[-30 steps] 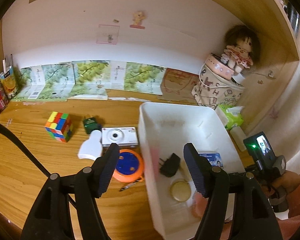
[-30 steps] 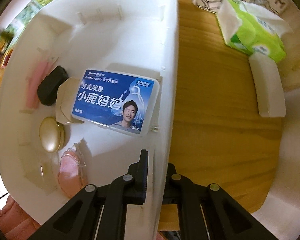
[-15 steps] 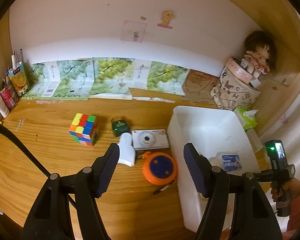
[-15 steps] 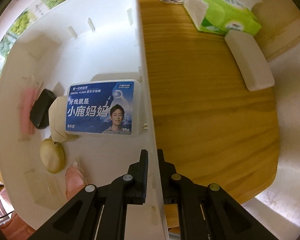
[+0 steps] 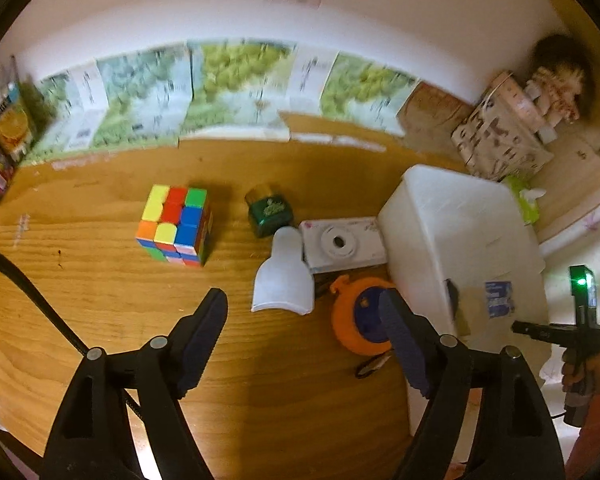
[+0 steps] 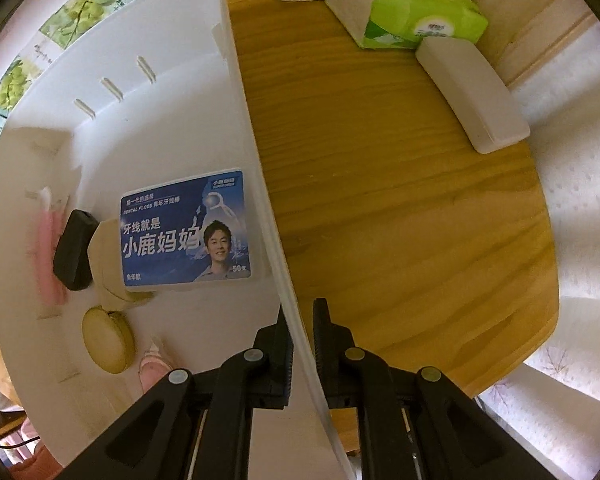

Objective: Organize rigid objects
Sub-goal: 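Withdraw the left tool toward the white plastic scoop, then close the left tool on the narrow end of the white scoop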

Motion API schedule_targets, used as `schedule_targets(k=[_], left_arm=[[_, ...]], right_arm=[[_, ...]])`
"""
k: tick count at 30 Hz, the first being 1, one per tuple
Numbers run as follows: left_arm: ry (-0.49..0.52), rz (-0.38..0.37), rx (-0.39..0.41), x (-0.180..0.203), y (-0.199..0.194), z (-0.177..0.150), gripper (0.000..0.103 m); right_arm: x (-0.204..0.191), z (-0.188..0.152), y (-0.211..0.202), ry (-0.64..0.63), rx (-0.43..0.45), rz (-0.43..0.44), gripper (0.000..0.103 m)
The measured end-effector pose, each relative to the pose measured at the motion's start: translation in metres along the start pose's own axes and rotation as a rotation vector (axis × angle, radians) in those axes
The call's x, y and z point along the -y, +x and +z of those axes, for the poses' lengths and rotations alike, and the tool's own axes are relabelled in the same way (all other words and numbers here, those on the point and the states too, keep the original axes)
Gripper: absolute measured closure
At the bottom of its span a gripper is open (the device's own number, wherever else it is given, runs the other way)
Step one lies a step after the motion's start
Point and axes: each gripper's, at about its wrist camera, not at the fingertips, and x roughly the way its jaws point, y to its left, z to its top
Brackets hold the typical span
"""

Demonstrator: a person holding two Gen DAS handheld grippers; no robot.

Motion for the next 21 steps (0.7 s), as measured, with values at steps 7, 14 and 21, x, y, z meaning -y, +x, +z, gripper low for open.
schedule_targets(k=[7,14,21], left_arm=[[0.008,-0.006,-0.167,-0.015,0.050,0.010,0.022],[0.075,0.015,-0.275,-0.016,0.086,0.016,0.022],[0.095,0.019,-0.340,-0.015,0.109,0.019,0.022]], right_arm=[[0.006,0.005,0.003,0.045,-0.014,-0.032,0.091],[0.011,0.008,0.004,0.089,-0.025,-0.059,0.089],[-0.001,0.007,-0.002,0.113,-0.036,-0.080,0.087]])
